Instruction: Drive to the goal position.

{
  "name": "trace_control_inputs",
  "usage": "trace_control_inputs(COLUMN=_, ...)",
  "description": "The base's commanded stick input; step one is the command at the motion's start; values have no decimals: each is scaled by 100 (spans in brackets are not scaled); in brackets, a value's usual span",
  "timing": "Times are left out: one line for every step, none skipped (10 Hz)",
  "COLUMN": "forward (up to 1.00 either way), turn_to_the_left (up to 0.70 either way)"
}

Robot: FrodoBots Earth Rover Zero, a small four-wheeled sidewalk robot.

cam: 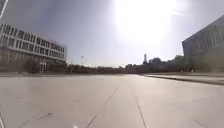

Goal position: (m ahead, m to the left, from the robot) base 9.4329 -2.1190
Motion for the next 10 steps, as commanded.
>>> trace_control_inputs(forward=70, turn_to_the_left=0)
trace_control_inputs(forward=70, turn_to_the_left=0)
trace_control_inputs(forward=70, turn_to_the_left=0)
trace_control_inputs(forward=70, turn_to_the_left=0)
trace_control_inputs(forward=70, turn_to_the_left=0)
trace_control_inputs(forward=70, turn_to_the_left=0)
trace_control_inputs(forward=70, turn_to_the_left=0)
trace_control_inputs(forward=70, turn_to_the_left=0)
trace_control_inputs(forward=70, turn_to_the_left=0)
trace_control_inputs(forward=70, turn_to_the_left=0)
